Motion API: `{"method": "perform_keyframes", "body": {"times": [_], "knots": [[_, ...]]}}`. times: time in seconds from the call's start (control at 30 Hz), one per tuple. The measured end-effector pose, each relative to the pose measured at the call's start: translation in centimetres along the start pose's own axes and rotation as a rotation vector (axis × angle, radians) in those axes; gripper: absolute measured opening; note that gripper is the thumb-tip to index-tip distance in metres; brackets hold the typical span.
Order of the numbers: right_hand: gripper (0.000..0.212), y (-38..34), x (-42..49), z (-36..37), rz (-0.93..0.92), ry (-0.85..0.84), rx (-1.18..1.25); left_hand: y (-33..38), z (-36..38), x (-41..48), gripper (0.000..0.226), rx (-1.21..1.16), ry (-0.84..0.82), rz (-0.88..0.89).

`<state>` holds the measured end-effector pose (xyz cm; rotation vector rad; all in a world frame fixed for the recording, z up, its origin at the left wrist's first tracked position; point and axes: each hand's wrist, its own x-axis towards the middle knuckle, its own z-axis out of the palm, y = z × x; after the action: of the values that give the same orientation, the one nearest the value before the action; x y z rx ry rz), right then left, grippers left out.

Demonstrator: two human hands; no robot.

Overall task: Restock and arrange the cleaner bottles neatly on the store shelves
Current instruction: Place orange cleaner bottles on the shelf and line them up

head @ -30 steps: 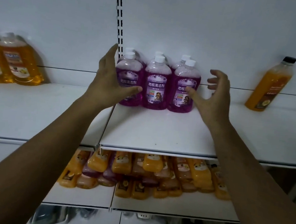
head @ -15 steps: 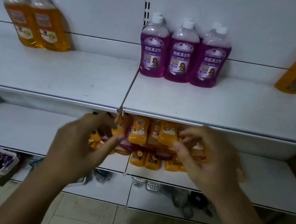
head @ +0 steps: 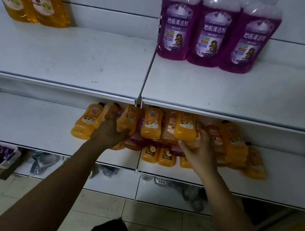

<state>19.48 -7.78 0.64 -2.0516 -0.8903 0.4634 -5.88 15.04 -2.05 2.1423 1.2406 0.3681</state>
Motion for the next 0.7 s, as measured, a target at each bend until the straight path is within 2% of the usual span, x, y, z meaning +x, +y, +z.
{"method": "perform_keyframes", "body": {"times": [0.1,0.2,0.33,0.4,0.53,0.63,0.7], "knots": [[0.112,1.0,3.1,1.7,0.081,0.047,-0.114,-0.2,1.4,3.1,0.083,-0.070,-0.052,-0.064],[0.121,2.1,5.3,3.5,0.125,0.072,-0.216,-0.7,2.8,4.9,0.084,-0.154,-0.037,-0.060],[0.112,3.0,6.4,5.4,0.119,0.154,-0.251,-0.5,3.9,5.8,0.048,-0.204,0.101,-0.128],[0.108,2.6,6.0,5.6,0.121,0.170,-0.176,-0.5,3.8,6.0,0.040,-0.238,0.117,-0.170],[0.104,1.6,3.6,3.9,0.121,0.190,-0.058,-0.1,2.5,4.7,0.055,-0.399,0.114,-0.243],[0.095,2.1,1.1,2.8,0.135,0.175,0.041,0.0,0.8,2.2,0.059,-0.677,0.076,-0.375],[0.089,2.5,-0.4,2.7,0.187,0.127,0.168,-0.4,-0.3,-0.2,0.065,-0.918,-0.035,-0.428]]}}
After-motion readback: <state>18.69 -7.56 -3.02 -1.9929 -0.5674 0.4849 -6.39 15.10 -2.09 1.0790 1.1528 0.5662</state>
